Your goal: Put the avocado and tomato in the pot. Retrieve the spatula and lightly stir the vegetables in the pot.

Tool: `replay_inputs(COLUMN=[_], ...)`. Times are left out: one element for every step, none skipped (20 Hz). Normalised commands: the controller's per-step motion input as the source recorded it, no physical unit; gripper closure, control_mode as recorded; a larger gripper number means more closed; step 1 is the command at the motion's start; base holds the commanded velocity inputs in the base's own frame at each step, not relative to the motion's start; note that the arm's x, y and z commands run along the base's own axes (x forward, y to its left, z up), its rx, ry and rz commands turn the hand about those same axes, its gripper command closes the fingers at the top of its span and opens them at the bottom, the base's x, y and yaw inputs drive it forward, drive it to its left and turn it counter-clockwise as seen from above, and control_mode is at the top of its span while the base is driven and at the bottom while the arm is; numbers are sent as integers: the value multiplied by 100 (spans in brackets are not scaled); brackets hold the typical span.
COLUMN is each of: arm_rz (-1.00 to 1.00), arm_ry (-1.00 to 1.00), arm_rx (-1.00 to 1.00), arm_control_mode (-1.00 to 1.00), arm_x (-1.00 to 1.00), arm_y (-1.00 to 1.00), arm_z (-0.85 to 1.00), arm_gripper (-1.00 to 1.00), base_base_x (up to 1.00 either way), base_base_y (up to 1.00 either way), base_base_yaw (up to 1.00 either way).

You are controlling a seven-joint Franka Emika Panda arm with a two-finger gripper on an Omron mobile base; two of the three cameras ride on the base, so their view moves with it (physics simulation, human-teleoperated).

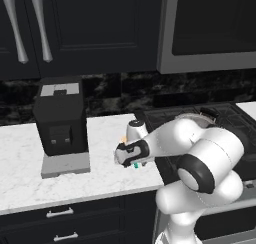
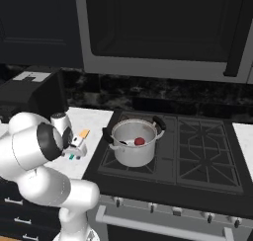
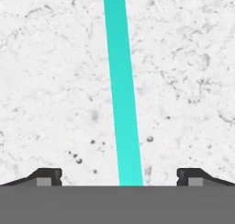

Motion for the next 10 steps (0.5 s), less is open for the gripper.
replay_inputs(arm_rz=[0, 0, 0, 0, 0, 0, 0, 0, 0, 0], arm_ry=[0, 0, 0, 0, 0, 0, -1, -2, -1, -1], arm_rx=[0, 0, 0, 0, 0, 0, 0, 0, 0, 0], arm_control_mode=[-100, -100, -100, -100, -100, -100, -100, -100, -100, -100], arm_x=[0, 0, 0, -9, -17, -9, -6, -5, -10, -9], arm_y=[0, 0, -6, -9, -4, 0, 0, 0, 0, -1], arm_z=[-60, -56, -57, -62, -64, -61, -60, -60, -63, -65], arm_gripper=[100, 100, 100, 100, 100, 100, 100, 100, 100, 100], base_base_x=[0, 0, 0, 0, 0, 0, 0, 0, 0, 0], base_base_y=[0, 0, 0, 0, 0, 0, 0, 0, 0, 0], base_base_yaw=[0, 0, 0, 0, 0, 0, 0, 0, 0, 0])
